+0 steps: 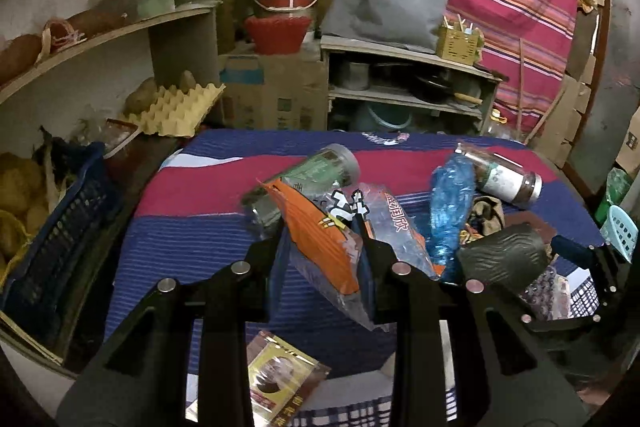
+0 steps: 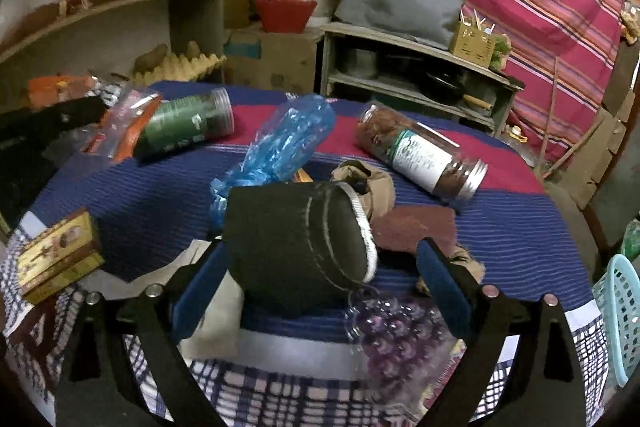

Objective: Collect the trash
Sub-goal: 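Grasp the black cylindrical object with the right tool while the left tool holds the wrapper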

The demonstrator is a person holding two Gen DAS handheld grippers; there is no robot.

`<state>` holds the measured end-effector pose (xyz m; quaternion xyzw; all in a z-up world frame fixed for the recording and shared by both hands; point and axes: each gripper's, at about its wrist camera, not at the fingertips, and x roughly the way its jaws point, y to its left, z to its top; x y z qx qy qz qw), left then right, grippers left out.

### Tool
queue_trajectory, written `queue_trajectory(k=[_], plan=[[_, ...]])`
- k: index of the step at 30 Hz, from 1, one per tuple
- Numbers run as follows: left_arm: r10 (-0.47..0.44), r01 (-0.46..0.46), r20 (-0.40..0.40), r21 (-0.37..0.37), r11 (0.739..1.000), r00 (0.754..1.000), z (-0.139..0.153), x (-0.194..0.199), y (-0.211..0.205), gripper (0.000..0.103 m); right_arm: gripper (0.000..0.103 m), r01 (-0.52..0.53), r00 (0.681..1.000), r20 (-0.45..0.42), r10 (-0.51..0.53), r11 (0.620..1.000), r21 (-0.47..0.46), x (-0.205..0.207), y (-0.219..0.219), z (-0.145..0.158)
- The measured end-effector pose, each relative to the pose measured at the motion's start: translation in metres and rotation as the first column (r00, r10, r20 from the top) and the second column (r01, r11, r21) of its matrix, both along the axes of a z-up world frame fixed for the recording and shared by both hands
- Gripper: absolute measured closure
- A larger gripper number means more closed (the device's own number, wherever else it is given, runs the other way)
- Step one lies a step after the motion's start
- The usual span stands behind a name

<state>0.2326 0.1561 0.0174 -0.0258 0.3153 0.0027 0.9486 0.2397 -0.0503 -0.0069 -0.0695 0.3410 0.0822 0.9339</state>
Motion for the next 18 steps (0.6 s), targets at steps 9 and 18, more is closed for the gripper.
queue_trajectory(k=[9, 18], plan=[[0.016, -0.016, -0.015, -0.014, 1.0, 1.0, -0.011, 0.003, 0.012, 0.074, 0.01, 0.014, 0.999, -0.043, -0.012, 0.999, 0.03, 0.013, 0.006, -0.008], [0.015, -0.015, -0.018, -0.008, 1.0, 1.0, -0.013, 0.006, 0.012, 0.074, 0.013, -0.014, 0.999, -0.037, 0.018, 0.996, 0.088, 0.011, -0.007, -0.005]])
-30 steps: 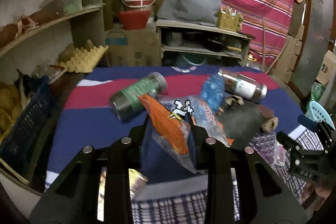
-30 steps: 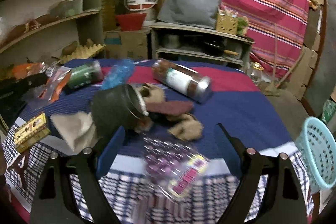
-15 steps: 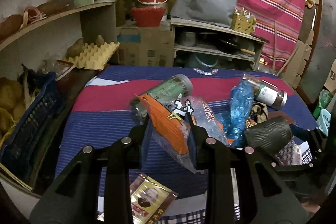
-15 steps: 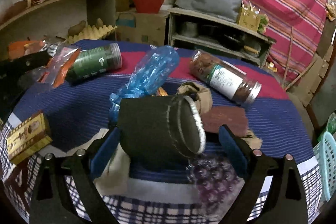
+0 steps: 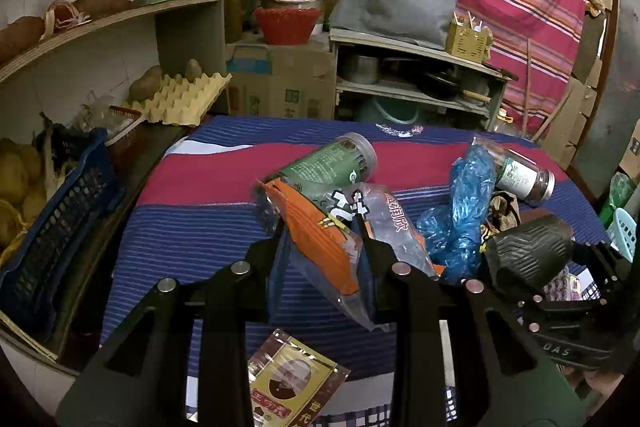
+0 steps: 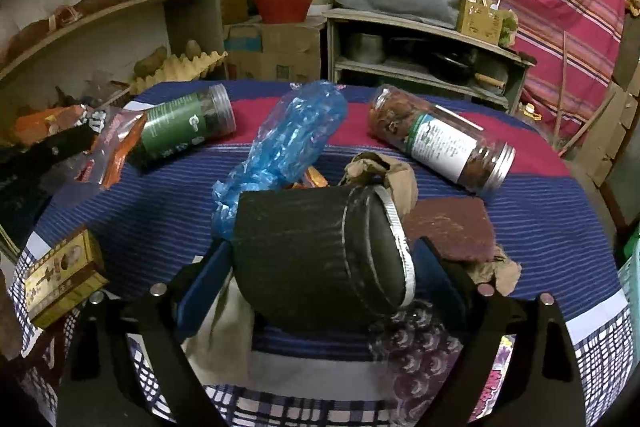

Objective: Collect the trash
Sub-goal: 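Grasp the black cylindrical object with the right tool while the left tool holds the wrapper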

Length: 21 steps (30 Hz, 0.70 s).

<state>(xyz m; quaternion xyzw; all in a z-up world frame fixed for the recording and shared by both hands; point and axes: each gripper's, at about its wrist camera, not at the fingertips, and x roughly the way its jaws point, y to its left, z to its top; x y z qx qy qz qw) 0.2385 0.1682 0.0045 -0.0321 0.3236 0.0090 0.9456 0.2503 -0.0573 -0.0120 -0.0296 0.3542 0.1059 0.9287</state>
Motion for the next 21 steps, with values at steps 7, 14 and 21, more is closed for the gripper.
queue_trajectory(k=[7, 14, 21], plan=[[-0.008, 0.008, 0.009, 0.02, 1.0, 1.0, 0.005, -0.002, -0.009, 0.074, 0.013, -0.004, 0.999, 0.037, 0.003, 0.999, 0.034, -0.01, -0.019, 0.02], [-0.028, 0.027, 0.028, 0.03, 0.999, 0.999, 0.02, -0.015, -0.033, 0.074, 0.013, 0.019, 0.997, 0.07, -0.024, 0.998, 0.068, -0.02, -0.053, 0.04], [-0.076, 0.073, 0.05, 0.053, 0.996, 0.996, 0.031, -0.028, -0.075, 0.074, 0.013, 0.058, 0.994, 0.086, -0.066, 0.994, 0.09, -0.037, -0.103, 0.047]])
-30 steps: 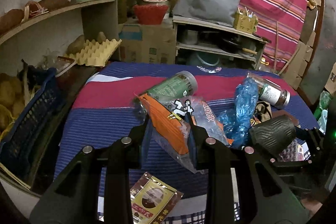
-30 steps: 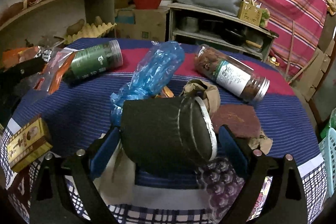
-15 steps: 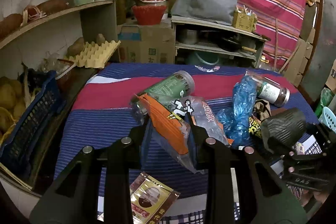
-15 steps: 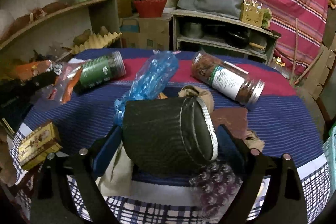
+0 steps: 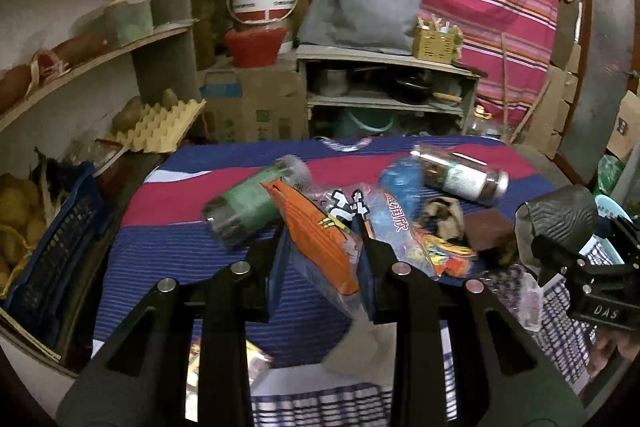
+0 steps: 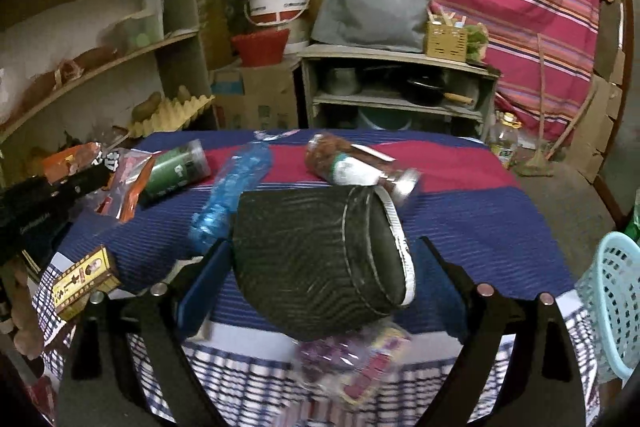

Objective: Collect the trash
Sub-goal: 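Grasp the black cylindrical object with the right tool while the left tool holds the wrapper, then carry both items to the blue basket while the left tool releases the wrapper inside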

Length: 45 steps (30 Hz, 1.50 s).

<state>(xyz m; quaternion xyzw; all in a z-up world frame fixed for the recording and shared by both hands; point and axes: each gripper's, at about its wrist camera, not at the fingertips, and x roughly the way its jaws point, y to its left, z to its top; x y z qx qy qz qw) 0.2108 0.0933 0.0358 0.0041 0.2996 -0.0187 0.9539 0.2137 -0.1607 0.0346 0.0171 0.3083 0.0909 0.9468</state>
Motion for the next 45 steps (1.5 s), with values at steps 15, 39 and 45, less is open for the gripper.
queue_trajectory(k=[15, 39, 45], plan=[[-0.149, 0.149, 0.03, 0.002, 0.989, 0.988, 0.003, -0.028, -0.116, 0.074, 0.013, 0.149, 0.988, 0.044, -0.149, 0.989, 0.007, -0.037, -0.122, 0.011], [-0.442, 0.442, 0.054, 0.008, 0.897, 0.895, -0.005, -0.038, -0.35, 0.073, 0.013, 0.474, 0.877, 0.073, -0.475, 0.88, 0.033, -0.099, -0.34, 0.002], [-0.508, 0.508, 0.023, -0.009, 0.861, 0.861, -0.019, -0.03, -0.418, 0.072, 0.013, 0.529, 0.847, 0.048, -0.53, 0.848, 0.028, -0.106, -0.391, -0.011]])
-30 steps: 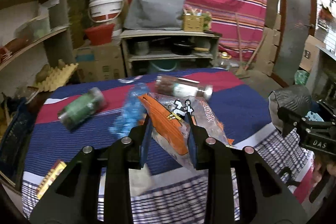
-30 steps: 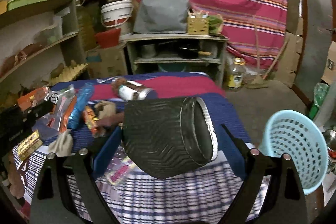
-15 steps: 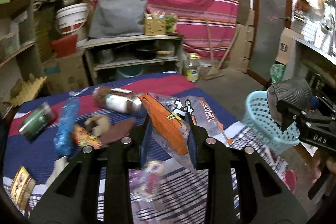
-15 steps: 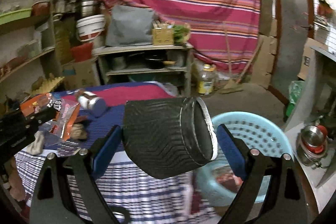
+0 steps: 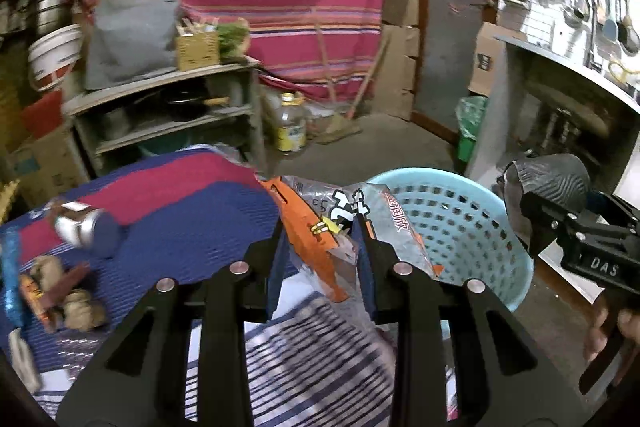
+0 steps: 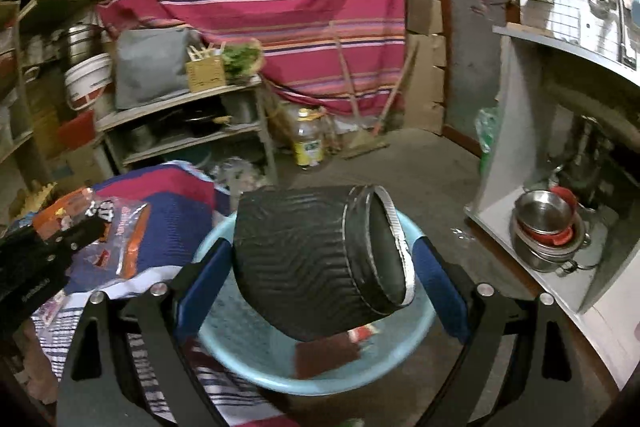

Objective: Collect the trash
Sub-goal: 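Carry both items to the blue basket while the left tool releases the wrapper inside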

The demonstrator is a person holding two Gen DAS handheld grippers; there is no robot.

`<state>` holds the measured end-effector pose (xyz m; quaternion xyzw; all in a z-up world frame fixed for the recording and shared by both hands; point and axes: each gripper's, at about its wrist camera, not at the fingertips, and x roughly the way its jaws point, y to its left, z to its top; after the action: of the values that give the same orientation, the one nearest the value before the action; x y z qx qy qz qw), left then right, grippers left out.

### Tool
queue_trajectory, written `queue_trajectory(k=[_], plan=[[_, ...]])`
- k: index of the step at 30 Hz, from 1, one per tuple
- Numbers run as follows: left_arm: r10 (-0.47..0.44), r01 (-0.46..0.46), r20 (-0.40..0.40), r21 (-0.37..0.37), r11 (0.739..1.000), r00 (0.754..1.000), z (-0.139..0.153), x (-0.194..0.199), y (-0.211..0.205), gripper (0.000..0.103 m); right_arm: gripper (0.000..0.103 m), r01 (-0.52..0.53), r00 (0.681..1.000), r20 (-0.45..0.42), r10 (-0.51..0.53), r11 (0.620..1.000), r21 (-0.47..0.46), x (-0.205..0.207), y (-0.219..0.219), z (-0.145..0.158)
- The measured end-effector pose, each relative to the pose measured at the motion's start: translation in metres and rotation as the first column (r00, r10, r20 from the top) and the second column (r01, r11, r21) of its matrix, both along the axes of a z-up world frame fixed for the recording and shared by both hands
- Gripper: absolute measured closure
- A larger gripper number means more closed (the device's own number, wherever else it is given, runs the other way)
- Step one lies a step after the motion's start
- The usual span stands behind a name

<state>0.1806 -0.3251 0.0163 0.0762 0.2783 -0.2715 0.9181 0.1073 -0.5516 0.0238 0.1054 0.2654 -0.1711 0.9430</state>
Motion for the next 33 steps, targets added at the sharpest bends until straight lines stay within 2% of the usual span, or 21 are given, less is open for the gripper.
queue_trajectory(k=[6, 9, 12, 13, 14, 22, 28, 33], plan=[[-0.067, 0.067, -0.052, 0.008, 0.998, 0.996, -0.016, 0.013, -0.058, 0.067, 0.013, 0.024, 1.0, -0.016, -0.024, 1.0, 0.014, -0.003, -0.026, -0.014], [-0.069, 0.071, -0.039, 0.042, 0.997, 0.997, -0.02, 0.018, -0.076, 0.054, 0.013, 0.029, 0.999, -0.026, -0.029, 0.999, 0.019, -0.002, -0.032, -0.019], [-0.064, 0.066, -0.036, 0.048, 0.997, 0.997, -0.02, 0.02, -0.083, 0.049, 0.013, 0.033, 0.999, -0.035, -0.032, 0.999, 0.023, -0.002, -0.035, -0.024], [-0.055, 0.057, -0.036, 0.04, 0.998, 0.998, -0.02, 0.022, -0.083, 0.041, 0.013, 0.033, 0.999, -0.038, -0.032, 0.999, 0.022, -0.002, -0.034, -0.025], [-0.042, 0.043, -0.029, 0.036, 0.998, 0.999, -0.018, 0.024, -0.082, 0.037, 0.013, 0.034, 0.999, -0.04, -0.033, 0.999, 0.021, -0.001, -0.034, -0.025], [0.055, -0.055, 0.009, 0.003, 0.998, 0.998, -0.005, 0.028, -0.029, 0.012, 0.013, 0.016, 0.999, -0.045, -0.014, 0.999, 0.04, 0.011, -0.02, -0.032], [0.131, -0.131, 0.028, 0.006, 0.991, 0.991, 0.0, 0.025, 0.017, 0.006, 0.013, -0.009, 0.998, -0.056, 0.01, 0.999, 0.034, 0.031, 0.0, -0.039], [0.182, -0.182, 0.053, -0.001, 0.983, 0.982, 0.01, 0.019, 0.051, 0.006, 0.013, -0.014, 0.997, -0.071, 0.015, 1.0, 0.022, 0.046, 0.008, -0.044]])
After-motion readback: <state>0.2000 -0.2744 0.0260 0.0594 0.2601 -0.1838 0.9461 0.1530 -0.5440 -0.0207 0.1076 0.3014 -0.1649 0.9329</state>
